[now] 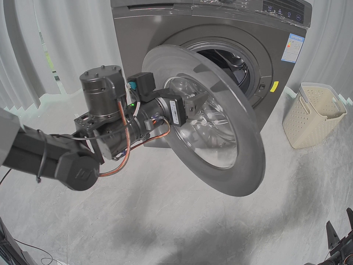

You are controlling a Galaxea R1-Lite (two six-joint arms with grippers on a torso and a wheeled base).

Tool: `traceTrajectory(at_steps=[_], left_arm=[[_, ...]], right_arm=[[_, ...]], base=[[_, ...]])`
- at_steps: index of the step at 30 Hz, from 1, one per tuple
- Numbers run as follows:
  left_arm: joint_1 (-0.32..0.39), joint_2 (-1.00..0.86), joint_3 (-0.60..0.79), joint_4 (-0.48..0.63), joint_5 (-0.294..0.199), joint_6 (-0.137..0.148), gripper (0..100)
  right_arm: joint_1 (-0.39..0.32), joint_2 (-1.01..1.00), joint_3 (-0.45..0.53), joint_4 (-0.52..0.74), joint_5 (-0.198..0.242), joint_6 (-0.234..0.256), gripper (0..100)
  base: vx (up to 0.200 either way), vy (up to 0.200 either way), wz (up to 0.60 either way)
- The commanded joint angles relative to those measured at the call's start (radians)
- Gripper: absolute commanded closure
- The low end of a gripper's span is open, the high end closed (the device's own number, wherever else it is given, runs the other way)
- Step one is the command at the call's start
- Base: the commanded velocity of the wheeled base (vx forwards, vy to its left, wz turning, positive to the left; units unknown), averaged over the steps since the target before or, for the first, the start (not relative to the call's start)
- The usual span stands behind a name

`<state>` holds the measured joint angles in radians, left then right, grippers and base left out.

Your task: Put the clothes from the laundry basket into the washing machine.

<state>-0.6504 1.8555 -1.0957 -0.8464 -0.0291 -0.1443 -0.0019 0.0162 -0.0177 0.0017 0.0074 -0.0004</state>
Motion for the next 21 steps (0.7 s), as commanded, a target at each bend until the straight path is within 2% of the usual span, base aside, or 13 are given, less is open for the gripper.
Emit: traceTrajectory(at_steps=[1, 6, 8, 9, 10, 13, 15, 17, 18, 19, 21], left_arm=[[0.008, 0.111, -0.056, -0.011, 0.025, -0.023, 0], [0.008, 0.019, 0.083, -0.059, 0.031, -0.024, 0], [0.009, -0.107, 0.247, -0.077, 0.034, -0.017, 0], [0.009, -0.114, 0.258, -0.079, 0.034, -0.015, 0], [0.008, -0.234, 0.416, -0.088, 0.052, -0.001, 0], [0.005, -0.435, 0.689, -0.111, 0.078, 0.022, 0], [0.015, -0.579, 0.853, -0.114, 0.089, 0.057, 0], [0.038, -0.711, 0.952, -0.103, 0.107, 0.091, 0], [0.038, -0.711, 0.952, -0.103, 0.107, 0.091, 0], [0.068, -0.831, 1.016, -0.091, 0.129, 0.104, 0], [0.13, -0.931, 1.051, -0.062, 0.138, 0.107, 0]], right_arm=[[0.0, -0.007, 0.016, 0.0, 0.0, 0.0, 0], [0.0, -0.007, 0.016, 0.0, 0.0, 0.002, 0], [0.0, -0.007, 0.016, 0.0, 0.0, 0.0, 0], [0.0, -0.007, 0.016, 0.0, 0.0, 0.0, 0], [-0.001, -0.007, 0.016, 0.0, 0.009, 0.002, 0], [0.0, -0.007, 0.016, 0.0, 0.009, 0.003, 0], [-0.001, -0.007, 0.016, 0.0, 0.011, 0.0, 0], [-0.003, -0.007, 0.016, 0.0, 0.011, -0.001, 0], [-0.003, -0.007, 0.016, 0.0, 0.011, -0.001, 0], [-0.003, -0.005, 0.016, 0.001, 0.012, -0.004, 0], [-0.003, -0.007, 0.016, 0.001, 0.014, -0.007, 0]], base=[[0.0, 0.0, 0.0], [0.0, 0.0, 0.0], [0.0, 0.0, 0.0], [0.0, 0.0, 0.0], [0.0, 0.0, 0.0], [0.0, 0.0, 0.0], [0.0, 0.0, 0.0], [0.0, 0.0, 0.0], [0.0, 0.0, 0.0], [0.0, 0.0, 0.0], [0.0, 0.0, 0.0]])
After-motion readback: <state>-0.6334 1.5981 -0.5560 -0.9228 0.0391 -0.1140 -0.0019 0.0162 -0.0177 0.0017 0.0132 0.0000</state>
